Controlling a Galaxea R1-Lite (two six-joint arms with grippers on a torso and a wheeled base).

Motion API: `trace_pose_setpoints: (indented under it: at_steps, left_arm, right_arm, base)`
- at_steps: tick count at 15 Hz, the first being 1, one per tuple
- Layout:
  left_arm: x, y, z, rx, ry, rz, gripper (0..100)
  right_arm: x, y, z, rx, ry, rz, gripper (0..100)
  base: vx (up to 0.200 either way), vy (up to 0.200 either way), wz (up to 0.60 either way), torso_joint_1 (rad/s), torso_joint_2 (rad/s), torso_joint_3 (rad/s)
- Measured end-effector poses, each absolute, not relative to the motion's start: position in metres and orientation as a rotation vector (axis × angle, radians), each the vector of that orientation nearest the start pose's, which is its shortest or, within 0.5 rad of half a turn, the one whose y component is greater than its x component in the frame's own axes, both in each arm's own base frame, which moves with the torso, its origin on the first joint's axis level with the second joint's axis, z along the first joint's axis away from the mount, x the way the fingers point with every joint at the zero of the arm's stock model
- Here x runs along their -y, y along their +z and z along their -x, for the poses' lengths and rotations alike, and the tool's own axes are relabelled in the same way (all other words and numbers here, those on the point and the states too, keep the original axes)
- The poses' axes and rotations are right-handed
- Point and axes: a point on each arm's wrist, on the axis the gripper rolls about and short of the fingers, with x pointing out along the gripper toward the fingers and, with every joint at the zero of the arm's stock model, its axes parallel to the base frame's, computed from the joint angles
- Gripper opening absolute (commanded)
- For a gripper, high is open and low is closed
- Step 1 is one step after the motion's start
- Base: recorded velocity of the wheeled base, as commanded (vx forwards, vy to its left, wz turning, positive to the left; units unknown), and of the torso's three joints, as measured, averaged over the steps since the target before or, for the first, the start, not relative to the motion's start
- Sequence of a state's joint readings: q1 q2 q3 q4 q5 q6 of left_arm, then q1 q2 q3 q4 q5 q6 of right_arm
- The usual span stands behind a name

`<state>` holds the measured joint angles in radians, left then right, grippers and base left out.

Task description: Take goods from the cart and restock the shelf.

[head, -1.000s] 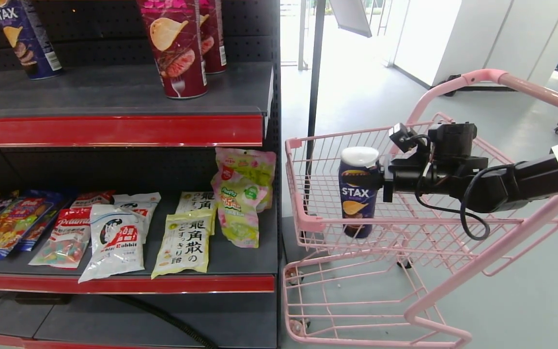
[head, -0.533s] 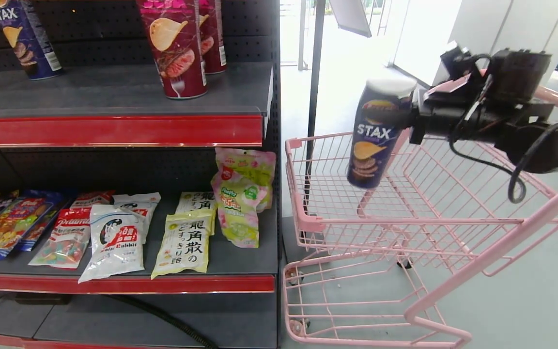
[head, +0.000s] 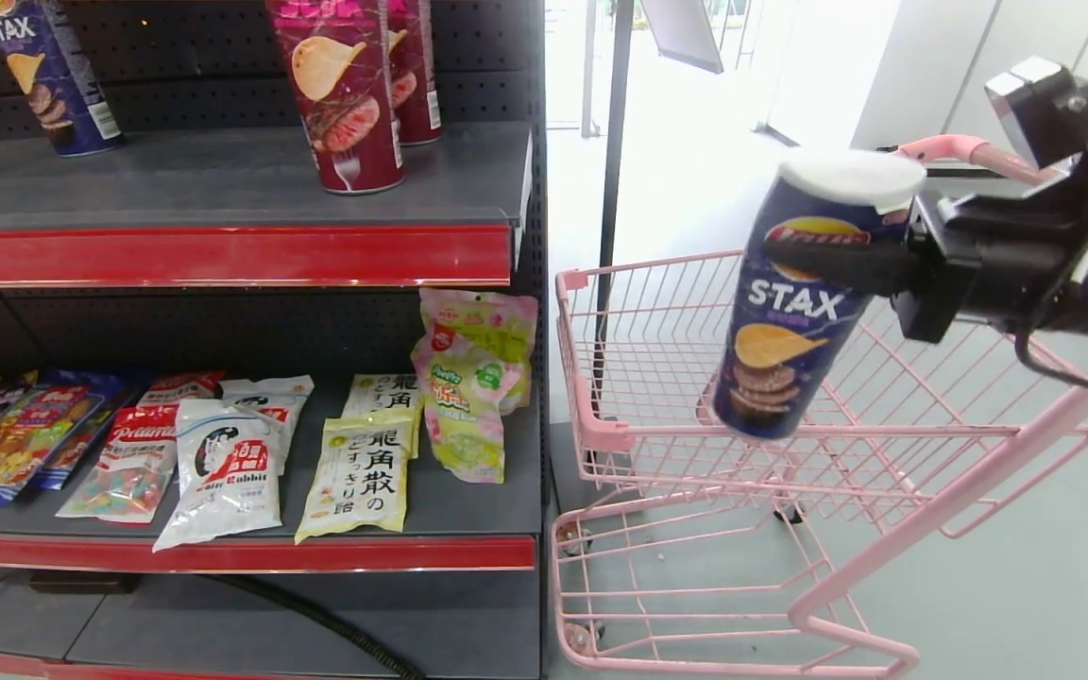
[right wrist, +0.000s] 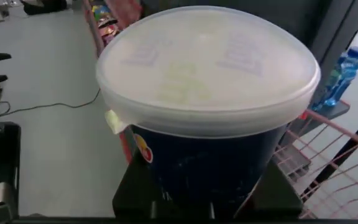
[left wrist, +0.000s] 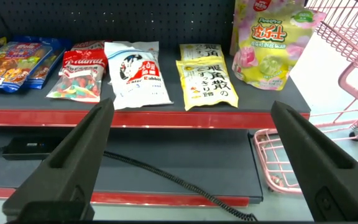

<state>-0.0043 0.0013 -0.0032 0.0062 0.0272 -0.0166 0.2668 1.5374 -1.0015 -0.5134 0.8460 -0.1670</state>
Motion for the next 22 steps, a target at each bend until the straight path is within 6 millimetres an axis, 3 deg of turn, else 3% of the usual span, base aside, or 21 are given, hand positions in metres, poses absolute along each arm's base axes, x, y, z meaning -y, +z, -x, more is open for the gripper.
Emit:
trace_pose_setpoints:
  at_steps: [4,7,17,22]
  left_arm:
    - [-0.001,0.076,0.023,-0.004,0.022,0.017,100]
    - [-0.001,0.076,0.023,-0.004,0.023,0.017,100]
    - [-0.001,0.076,0.023,-0.004,0.022,0.017,100]
    - [-0.001,0.076,0.023,-0.003,0.023,0.017,100]
  right_arm:
    - [-0.123,0.242,-0.200,-0.014,1.158,0.160,0]
    - [-0.133,0.236,-0.182,-0.029,1.200,0.163,0]
    - [-0.174,0.229,-0.193,-0.068,1.306,0.167,0]
    - [-0.182,0.226,-0.195,-0.080,1.324,0.169,0]
  base:
    - [0.000,0.000,0.00,0.000,0.00,0.000]
    - [0.000,0.000,0.00,0.000,0.00,0.000]
    - [0.000,0.000,0.00,0.000,0.00,0.000]
    - [0.000,0.000,0.00,0.095,-0.33,-0.225]
